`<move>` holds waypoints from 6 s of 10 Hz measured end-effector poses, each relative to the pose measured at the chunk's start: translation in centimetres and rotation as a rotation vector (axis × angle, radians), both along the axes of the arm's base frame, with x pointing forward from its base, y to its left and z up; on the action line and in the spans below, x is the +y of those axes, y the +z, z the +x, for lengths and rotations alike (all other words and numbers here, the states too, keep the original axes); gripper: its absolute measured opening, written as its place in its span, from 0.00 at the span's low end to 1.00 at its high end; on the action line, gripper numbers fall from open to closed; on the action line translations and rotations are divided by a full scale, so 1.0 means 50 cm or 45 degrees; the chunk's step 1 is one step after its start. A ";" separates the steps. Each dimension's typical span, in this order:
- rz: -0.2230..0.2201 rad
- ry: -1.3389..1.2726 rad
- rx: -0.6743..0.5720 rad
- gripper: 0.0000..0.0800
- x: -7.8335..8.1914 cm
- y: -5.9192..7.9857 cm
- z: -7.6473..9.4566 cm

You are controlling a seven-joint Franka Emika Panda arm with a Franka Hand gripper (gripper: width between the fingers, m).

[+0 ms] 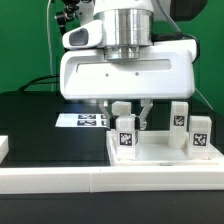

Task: Assemble square table

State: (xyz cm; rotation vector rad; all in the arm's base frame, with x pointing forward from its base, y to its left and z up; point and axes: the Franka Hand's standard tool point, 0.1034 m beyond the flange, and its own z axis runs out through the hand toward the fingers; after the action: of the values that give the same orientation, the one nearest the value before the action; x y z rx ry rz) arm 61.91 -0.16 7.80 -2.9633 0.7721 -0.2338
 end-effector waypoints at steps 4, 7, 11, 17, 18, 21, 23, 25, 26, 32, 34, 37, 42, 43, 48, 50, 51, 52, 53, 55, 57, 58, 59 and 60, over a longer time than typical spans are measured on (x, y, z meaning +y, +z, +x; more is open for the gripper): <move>0.090 -0.523 0.016 0.36 -0.005 0.000 -0.002; 0.143 -0.843 0.029 0.36 -0.002 0.002 -0.003; 0.201 -1.222 0.050 0.36 0.001 0.001 -0.004; 0.308 -1.676 0.072 0.36 0.004 -0.001 -0.004; 0.313 -1.697 0.073 0.36 0.004 -0.001 -0.004; 0.378 -1.961 0.095 0.36 0.007 -0.002 -0.004; 0.386 -1.979 0.099 0.36 0.008 -0.003 -0.005; 0.372 -1.901 0.103 0.65 0.012 -0.004 -0.005; 0.361 -1.835 0.124 0.76 0.018 -0.001 -0.003; 0.268 -1.195 0.091 0.81 0.012 -0.001 0.002; 0.240 -1.021 0.081 0.81 0.012 -0.001 0.002; 0.148 -0.582 0.064 0.81 0.021 0.000 0.003; 0.049 -0.117 0.049 0.81 0.012 0.000 0.003; 0.018 -0.011 0.047 0.81 0.012 0.000 0.002; -0.010 0.089 0.038 0.36 0.009 -0.001 0.002; 0.008 -0.027 0.042 0.36 0.009 -0.001 0.003; 0.021 -0.109 0.044 0.36 0.009 -0.001 0.002; 0.031 -0.174 0.046 0.36 0.009 -0.001 0.003; 0.045 -0.269 0.049 0.36 0.009 -0.001 0.003; 0.086 -0.475 0.054 0.36 0.008 -0.001 0.001; 0.144 -0.735 0.060 0.36 0.006 0.000 0.001; 0.170 -0.837 0.063 0.36 0.004 0.000 0.001; 0.188 -0.928 0.067 0.36 0.003 0.001 0.001; 0.204 -1.012 0.073 0.36 0.005 0.002 0.001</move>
Offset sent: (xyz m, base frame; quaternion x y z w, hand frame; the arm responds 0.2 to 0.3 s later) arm -0.0059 0.0084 -0.0014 -0.0100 -0.0083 0.1685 0.9856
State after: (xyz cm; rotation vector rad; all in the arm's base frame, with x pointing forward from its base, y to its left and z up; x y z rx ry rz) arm 61.95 0.08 7.87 -2.3693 1.8352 -0.1116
